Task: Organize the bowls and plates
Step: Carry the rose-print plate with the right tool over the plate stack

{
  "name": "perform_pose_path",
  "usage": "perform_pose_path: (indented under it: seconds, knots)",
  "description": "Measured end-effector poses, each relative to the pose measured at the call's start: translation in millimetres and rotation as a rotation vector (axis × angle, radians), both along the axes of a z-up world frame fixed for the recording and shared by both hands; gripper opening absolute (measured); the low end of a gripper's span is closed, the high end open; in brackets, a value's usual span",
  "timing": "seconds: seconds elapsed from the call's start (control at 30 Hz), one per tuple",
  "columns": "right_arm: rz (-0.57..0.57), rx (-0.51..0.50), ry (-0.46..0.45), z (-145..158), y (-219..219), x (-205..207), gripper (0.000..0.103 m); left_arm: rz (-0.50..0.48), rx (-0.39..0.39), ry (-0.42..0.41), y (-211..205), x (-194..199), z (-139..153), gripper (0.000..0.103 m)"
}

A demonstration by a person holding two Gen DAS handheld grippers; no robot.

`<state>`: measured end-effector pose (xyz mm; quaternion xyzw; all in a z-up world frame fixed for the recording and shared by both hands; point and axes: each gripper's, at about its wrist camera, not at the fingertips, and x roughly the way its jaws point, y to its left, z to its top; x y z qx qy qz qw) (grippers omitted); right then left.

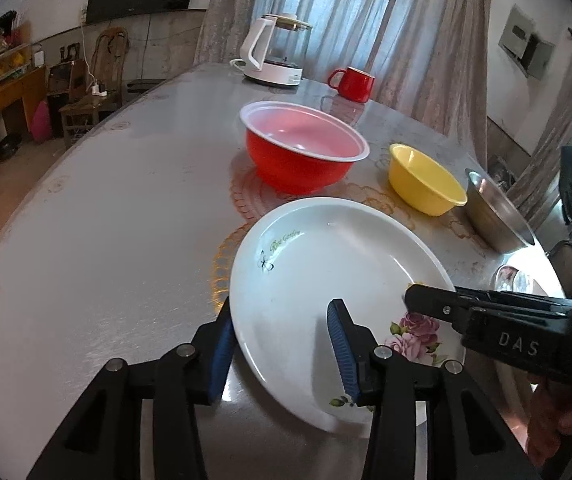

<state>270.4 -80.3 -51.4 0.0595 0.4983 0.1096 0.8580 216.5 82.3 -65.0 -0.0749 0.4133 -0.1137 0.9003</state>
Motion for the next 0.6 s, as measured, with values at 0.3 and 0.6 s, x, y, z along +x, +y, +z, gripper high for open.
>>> perform_pose_path:
  seconds: [0.3,0.6]
  knots:
    - [0.01,0.13,-0.057,-9,10,-26,0.027,0.008,-0.01,0.003,29,-22,-1,0.034]
    - [-0.002,0.122,-0.105,-9,8,-44,0.014,-0.016,0.051,-0.019,15,-26,1,0.047]
